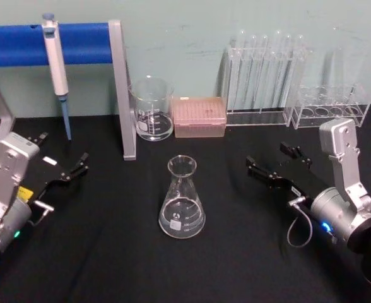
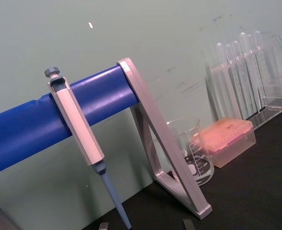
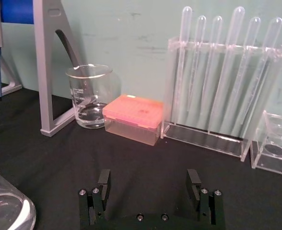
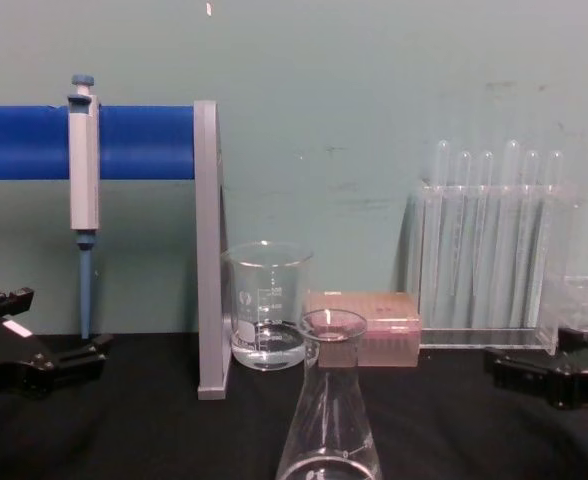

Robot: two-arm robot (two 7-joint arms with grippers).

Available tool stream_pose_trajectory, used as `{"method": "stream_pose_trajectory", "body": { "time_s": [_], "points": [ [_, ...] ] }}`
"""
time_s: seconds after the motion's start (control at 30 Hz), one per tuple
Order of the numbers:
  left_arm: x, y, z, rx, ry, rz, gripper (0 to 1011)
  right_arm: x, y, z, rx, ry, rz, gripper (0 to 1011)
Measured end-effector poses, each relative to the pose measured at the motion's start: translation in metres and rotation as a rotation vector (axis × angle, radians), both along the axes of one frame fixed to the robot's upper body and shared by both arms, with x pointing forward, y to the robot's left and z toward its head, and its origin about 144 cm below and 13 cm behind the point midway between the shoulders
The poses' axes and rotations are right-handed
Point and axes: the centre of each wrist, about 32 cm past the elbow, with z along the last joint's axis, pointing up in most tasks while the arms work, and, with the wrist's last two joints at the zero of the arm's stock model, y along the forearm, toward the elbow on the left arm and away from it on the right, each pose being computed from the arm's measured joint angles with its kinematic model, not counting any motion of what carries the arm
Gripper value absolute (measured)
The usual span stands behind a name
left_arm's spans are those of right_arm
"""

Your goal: Grasp the erlenmeyer flask with one hand, shake it three times, then place it back.

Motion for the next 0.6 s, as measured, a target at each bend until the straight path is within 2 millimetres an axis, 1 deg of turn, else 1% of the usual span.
{"method": "stream_pose_trajectory", "body": {
  "time_s": [0.6],
  "points": [
    [0.0, 0.0, 0.0, 0.0, 0.0, 0.0, 1001, -0.0001, 0.0001, 0.0003, -0.001, -0.003, 0.003, 1000]
  ]
}}
